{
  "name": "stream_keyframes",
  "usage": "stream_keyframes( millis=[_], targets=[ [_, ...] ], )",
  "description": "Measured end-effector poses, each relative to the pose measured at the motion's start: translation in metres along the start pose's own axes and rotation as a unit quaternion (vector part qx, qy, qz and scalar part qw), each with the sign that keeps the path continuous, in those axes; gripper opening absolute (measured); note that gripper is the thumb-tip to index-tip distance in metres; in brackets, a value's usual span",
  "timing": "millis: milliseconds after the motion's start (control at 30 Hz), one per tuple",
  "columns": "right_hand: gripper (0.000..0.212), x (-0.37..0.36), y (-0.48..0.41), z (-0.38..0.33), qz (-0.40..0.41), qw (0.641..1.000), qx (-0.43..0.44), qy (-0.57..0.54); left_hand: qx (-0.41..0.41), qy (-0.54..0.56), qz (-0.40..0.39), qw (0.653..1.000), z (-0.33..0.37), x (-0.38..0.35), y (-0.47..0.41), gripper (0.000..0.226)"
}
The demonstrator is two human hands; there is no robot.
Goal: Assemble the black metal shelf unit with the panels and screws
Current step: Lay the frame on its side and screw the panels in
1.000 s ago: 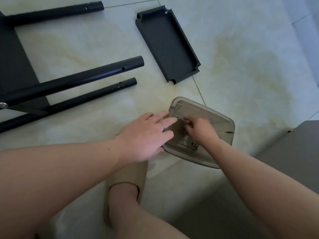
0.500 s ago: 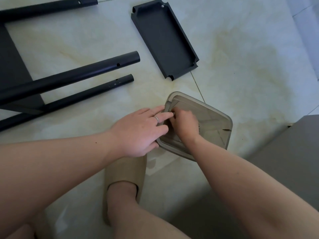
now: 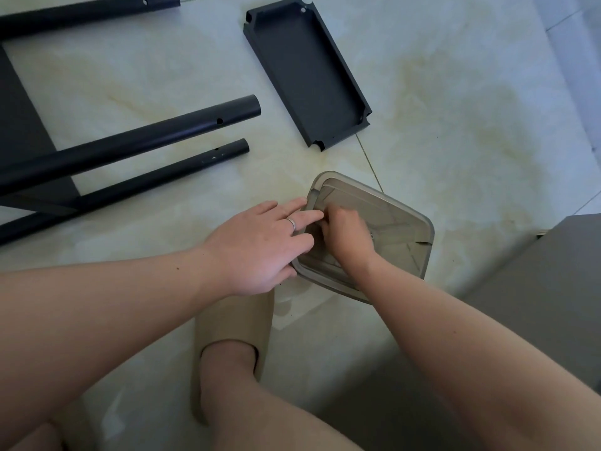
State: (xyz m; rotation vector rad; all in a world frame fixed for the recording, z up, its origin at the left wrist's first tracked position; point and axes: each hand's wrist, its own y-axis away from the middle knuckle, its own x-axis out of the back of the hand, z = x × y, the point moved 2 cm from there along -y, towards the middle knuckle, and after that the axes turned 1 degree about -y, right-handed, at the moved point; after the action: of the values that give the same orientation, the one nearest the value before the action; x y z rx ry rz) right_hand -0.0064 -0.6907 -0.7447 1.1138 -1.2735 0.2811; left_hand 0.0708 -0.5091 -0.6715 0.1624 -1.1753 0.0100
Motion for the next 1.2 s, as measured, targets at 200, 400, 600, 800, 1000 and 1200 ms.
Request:
stream_keyframes(
  millis=[200, 400, 600, 800, 1000, 1200],
  targets=[
    [0.016, 0.022, 0.022, 0.001, 0.023, 0.993, -0.046, -0.109, 0.011, 0.002, -0.023, 1.000, -0.002, 0.002, 0.001, 0.042],
    [0.022, 0.076, 0.064, -0.034, 0.089, 0.924, 0.005, -0.372, 0.266, 0.284, 0.020, 0.921, -0.030, 0.028, 0.026, 0.034],
    [0.014, 0.113, 0.086, -0.123, 0.025, 0.894, 0.136, -0.426, 0.473, 0.678, 0.028, 0.562, -0.062, 0.059, 0.060, 0.044],
    [0.020, 0.122, 0.091, -0.224, 0.011, 0.891, 0.270, -0.364, 0.417, 0.786, 0.042, 0.455, -0.091, 0.087, 0.115, 0.058],
    [0.023, 0.119, 0.079, -0.275, 0.044, 0.877, 0.313, -0.362, 0.458, 0.781, 0.137, 0.403, -0.121, 0.094, 0.162, 0.038],
    [0.046, 0.100, 0.050, -0.303, -0.030, 0.918, 0.364, -0.154, 0.466, 0.733, 0.263, 0.420, -0.154, 0.094, 0.225, 0.027]
  ],
)
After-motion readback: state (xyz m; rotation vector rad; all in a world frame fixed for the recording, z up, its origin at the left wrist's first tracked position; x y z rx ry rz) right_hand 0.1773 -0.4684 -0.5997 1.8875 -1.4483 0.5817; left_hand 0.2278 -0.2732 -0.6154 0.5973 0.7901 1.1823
